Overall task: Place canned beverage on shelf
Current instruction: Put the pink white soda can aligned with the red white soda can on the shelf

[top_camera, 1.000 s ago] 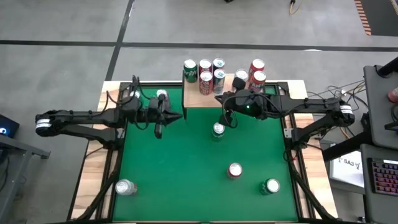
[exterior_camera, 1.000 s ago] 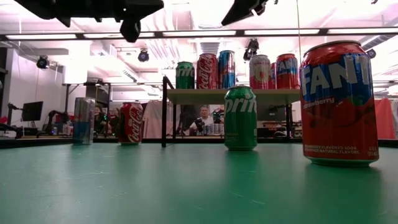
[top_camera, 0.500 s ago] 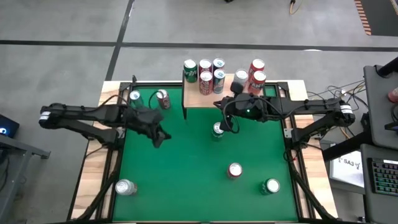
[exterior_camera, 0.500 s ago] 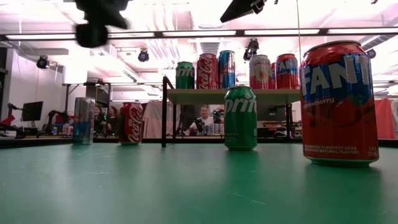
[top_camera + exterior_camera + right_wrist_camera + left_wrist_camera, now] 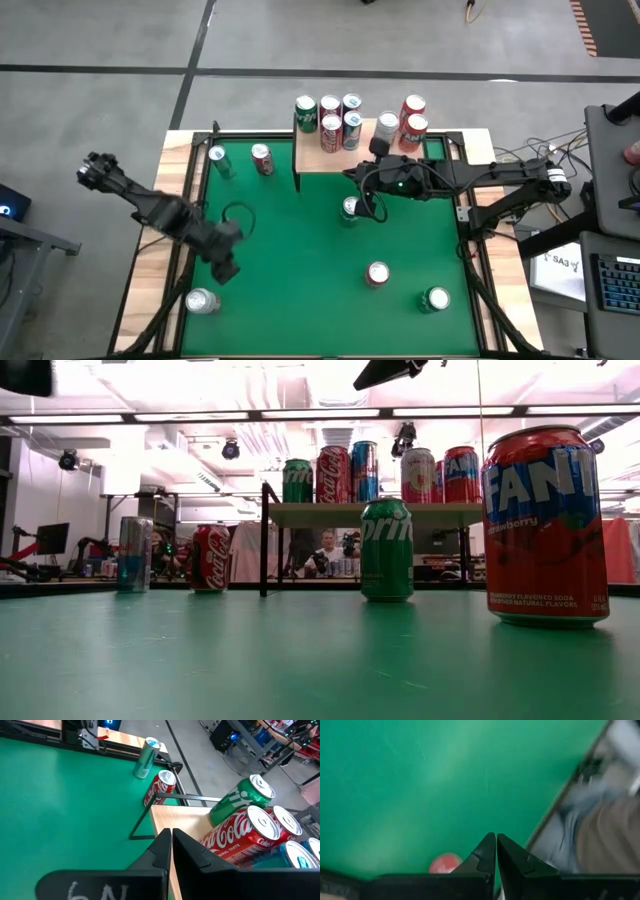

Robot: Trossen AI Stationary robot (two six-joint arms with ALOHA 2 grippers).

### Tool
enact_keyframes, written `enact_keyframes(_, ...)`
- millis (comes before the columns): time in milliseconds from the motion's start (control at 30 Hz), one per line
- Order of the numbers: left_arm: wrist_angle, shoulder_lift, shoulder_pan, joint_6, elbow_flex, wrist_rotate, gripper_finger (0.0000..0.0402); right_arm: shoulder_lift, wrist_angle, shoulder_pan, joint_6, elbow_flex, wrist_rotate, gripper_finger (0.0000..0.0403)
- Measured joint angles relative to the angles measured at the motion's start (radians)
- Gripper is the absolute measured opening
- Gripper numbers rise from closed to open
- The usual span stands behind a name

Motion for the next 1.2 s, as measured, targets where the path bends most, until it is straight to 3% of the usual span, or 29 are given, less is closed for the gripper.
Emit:
enact_keyframes(233,-0.025,0.043,-0.114,-0.025,0.012,0.056,0.0000,-0.001,-0.002,0.015,0.002,0.000,0.000,0.0009)
enact_keyframes(600,-0.112,0.100,-0.209,-0.447,0.027,0.068,0.0018,-0.003,-0.003,0.028,0.011,0.000,0.000,0.0009)
enact_keyframes(867,-0.112,0.192,-0.328,-0.650,0.031,0.157,0.0127,-0.003,-0.012,0.028,0.000,0.000,0.000,0.0009)
enact_keyframes(967,-0.123,0.238,-0.339,-0.646,0.059,0.216,0.0185,-0.003,-0.012,0.028,0.000,0.000,0.000,0.0009)
enact_keyframes(1200,-0.248,0.369,-0.363,-0.561,0.149,0.198,0.0303,-0.003,-0.017,0.040,0.012,0.000,-0.002,0.0009)
